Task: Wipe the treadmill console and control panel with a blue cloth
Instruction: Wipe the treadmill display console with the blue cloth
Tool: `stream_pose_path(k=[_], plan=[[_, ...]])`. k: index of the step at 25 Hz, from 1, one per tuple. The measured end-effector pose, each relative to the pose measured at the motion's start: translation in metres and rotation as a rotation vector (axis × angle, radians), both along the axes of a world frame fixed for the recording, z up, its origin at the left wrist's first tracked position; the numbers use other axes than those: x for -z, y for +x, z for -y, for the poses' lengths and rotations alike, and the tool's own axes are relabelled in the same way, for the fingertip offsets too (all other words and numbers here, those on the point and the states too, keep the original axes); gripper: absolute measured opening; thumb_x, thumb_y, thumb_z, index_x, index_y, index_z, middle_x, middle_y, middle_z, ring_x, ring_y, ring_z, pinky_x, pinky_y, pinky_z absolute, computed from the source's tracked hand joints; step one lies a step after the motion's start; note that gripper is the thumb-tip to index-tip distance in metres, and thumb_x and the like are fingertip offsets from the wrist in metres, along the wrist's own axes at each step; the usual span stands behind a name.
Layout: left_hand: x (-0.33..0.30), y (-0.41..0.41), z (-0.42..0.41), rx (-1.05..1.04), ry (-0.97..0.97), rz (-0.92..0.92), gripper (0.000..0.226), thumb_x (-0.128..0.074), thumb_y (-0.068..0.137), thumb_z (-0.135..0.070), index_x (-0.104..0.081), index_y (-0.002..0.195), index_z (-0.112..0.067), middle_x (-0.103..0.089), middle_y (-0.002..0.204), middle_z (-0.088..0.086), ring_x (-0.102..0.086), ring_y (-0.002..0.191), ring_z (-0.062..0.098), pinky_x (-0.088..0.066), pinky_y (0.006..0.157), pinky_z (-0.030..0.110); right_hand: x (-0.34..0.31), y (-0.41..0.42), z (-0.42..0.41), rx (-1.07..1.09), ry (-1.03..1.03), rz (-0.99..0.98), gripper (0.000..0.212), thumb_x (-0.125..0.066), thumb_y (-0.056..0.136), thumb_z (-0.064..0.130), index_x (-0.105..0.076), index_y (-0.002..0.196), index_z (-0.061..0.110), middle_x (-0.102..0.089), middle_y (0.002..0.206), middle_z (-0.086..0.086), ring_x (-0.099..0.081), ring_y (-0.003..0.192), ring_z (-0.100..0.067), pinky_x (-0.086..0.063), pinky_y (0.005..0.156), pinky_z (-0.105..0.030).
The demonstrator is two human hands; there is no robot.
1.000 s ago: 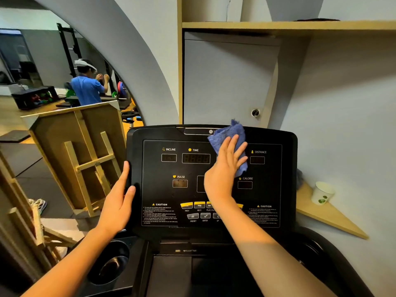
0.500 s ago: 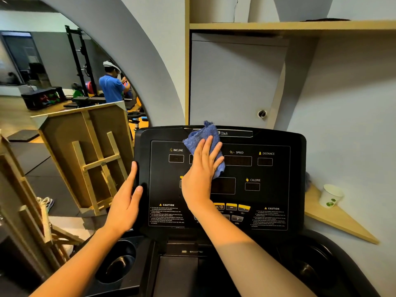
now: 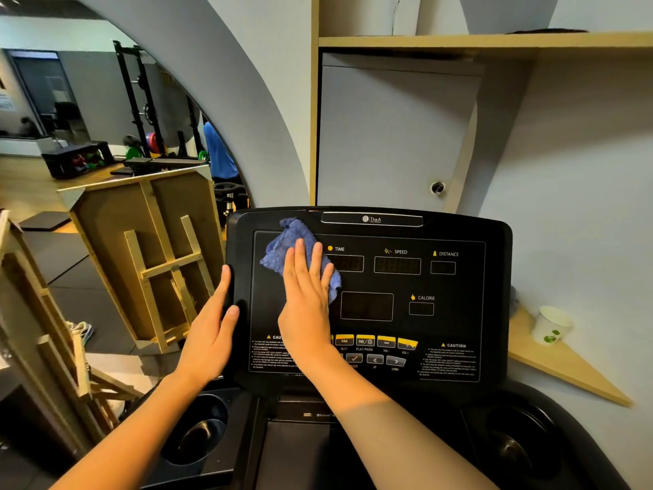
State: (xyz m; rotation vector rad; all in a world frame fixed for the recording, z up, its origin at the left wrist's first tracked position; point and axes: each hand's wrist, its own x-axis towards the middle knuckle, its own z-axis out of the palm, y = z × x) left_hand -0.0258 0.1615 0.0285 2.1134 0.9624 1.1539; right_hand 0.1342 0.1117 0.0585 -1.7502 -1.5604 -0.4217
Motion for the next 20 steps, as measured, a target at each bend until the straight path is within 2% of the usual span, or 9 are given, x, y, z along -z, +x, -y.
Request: stream_pose_path(k=[4, 8, 12, 15, 18, 20], plan=[[0.003, -0.002, -0.003, 0.016, -0.021, 0.015, 0.067, -0.030, 0.094, -0.063, -0.003, 0.154, -0.047, -0.026, 0.145, -0.038, -0.038, 0.137, 0.003, -0.037, 0.111, 0.038, 0.021, 0.004, 0.011, -0.130, 0.008, 0.055, 0.092, -0.059, 0.071, -0.018, -0.024, 0.152, 0.008, -0.014, 0.162, -0.007, 0.005, 0.149, -0.029, 0.004, 0.119, -0.048], [0.002, -0.002, -0.002, 0.003, -0.017, 0.005, 0.067, -0.028, 0.093, -0.064, -0.003, 0.153, -0.048, -0.025, 0.148, -0.034, -0.038, 0.137, 0.008, -0.036, 0.112, 0.041, 0.044, 0.009, 0.028, -0.214, -0.008, 0.121, 0.075, -0.030, 0.079, -0.010, -0.027, 0.151, 0.008, -0.017, 0.161, -0.005, 0.002, 0.150, -0.026, -0.004, 0.121, -0.048], [0.003, -0.002, -0.002, -0.013, -0.009, -0.014, 0.067, -0.027, 0.093, -0.064, -0.002, 0.153, -0.048, -0.032, 0.157, -0.008, -0.040, 0.139, 0.016, -0.035, 0.112, 0.041, 0.063, 0.024, 0.046, -0.270, -0.029, 0.195, 0.071, -0.024, 0.080, -0.007, -0.034, 0.149, 0.007, -0.025, 0.159, -0.006, -0.006, 0.150, -0.026, -0.008, 0.121, -0.046], [0.003, -0.002, -0.001, -0.010, -0.003, -0.025, 0.069, -0.026, 0.092, -0.067, -0.002, 0.153, -0.048, -0.034, 0.153, -0.011, -0.043, 0.134, 0.013, -0.038, 0.108, 0.036, 0.069, 0.040, 0.056, -0.290, -0.022, 0.290, 0.074, -0.029, 0.077, -0.010, -0.037, 0.148, 0.008, -0.030, 0.157, -0.005, -0.011, 0.149, -0.027, -0.013, 0.120, -0.045], [0.003, -0.003, -0.001, -0.016, -0.009, -0.029, 0.067, -0.027, 0.092, -0.063, -0.002, 0.153, -0.049, -0.036, 0.152, -0.010, -0.045, 0.132, 0.015, -0.042, 0.104, 0.038, 0.074, 0.056, 0.065, -0.299, -0.042, 0.309, 0.083, -0.047, 0.070, -0.018, -0.036, 0.148, 0.009, -0.032, 0.157, -0.004, -0.013, 0.149, -0.027, -0.017, 0.120, -0.046], [0.003, -0.002, 0.000, -0.017, -0.010, -0.031, 0.066, -0.027, 0.093, -0.062, -0.001, 0.153, -0.049, -0.035, 0.153, -0.010, -0.045, 0.133, 0.015, -0.041, 0.104, 0.037, 0.078, 0.067, 0.074, -0.285, -0.065, 0.322, 0.091, -0.056, 0.066, -0.020, -0.034, 0.149, 0.011, -0.030, 0.158, -0.003, -0.013, 0.149, -0.026, -0.014, 0.121, -0.044]])
